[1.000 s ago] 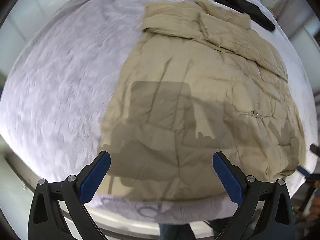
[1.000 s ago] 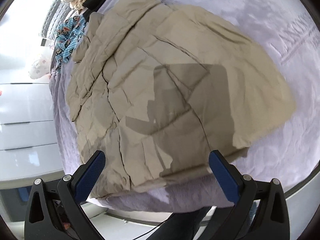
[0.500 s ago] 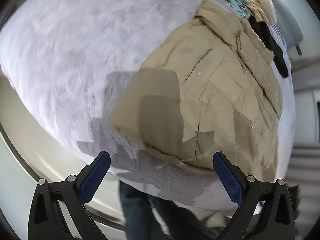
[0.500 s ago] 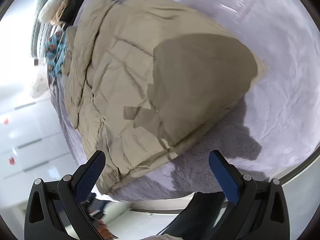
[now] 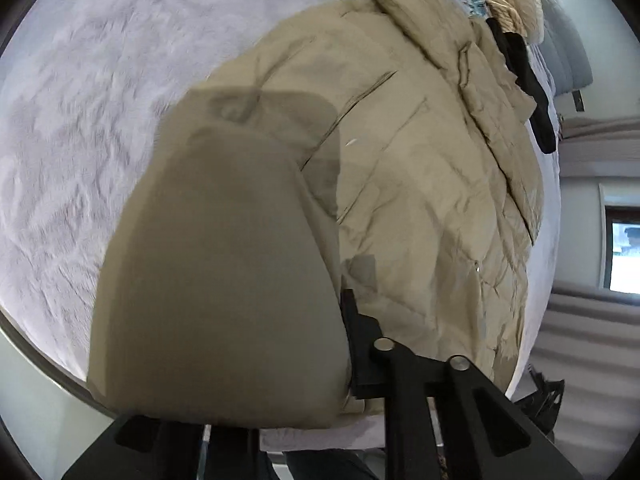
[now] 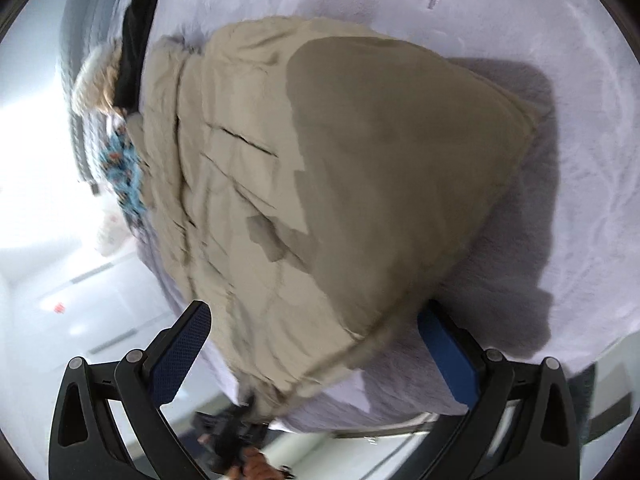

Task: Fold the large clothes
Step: 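Grasp the jacket's hem with the right tool while the left tool grasps the hem too, then fold the held hem up over the jacket toward the collar and open both tools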

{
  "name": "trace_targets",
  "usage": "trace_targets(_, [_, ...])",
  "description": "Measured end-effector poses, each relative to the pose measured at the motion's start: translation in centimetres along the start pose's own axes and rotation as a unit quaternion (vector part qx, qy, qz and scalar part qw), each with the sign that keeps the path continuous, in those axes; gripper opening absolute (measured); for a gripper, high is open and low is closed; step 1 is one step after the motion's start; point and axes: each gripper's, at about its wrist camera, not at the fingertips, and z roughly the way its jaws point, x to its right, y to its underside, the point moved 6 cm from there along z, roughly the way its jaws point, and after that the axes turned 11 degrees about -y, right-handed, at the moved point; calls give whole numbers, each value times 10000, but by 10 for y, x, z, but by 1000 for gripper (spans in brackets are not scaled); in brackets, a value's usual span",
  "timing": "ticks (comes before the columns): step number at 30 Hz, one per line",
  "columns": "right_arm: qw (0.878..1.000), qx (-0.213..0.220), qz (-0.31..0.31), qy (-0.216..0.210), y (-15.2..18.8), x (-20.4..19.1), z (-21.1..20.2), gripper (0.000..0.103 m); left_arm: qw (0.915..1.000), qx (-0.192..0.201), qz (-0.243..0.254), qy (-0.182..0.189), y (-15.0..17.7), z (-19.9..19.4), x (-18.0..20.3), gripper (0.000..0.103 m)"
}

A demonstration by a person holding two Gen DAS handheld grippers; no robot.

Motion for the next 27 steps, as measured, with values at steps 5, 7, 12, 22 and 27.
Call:
trace_targets(5, [10000,18,14,68,-4,-5,11,25,9987,360,336,147,-9,-30,12,13])
trace_targets(7, [9998,46,-37,171,-4,-7,13,10,9977,463,405,270,-15,-44,16,13])
trace_targets(12, [9966,240,-754,244,-2,-47,9,9,9923,824,810,454,-34,-79,37,13])
trace_targets(22, [9714,260,-2348,234,-20,-170,8,8,9727,1771,1474,291,-106,-152,102,13])
trace_targets(27, [9540,8,-2993,146,-55,-251,31,8,9653,2136,1502,70,-159,-176,147,13])
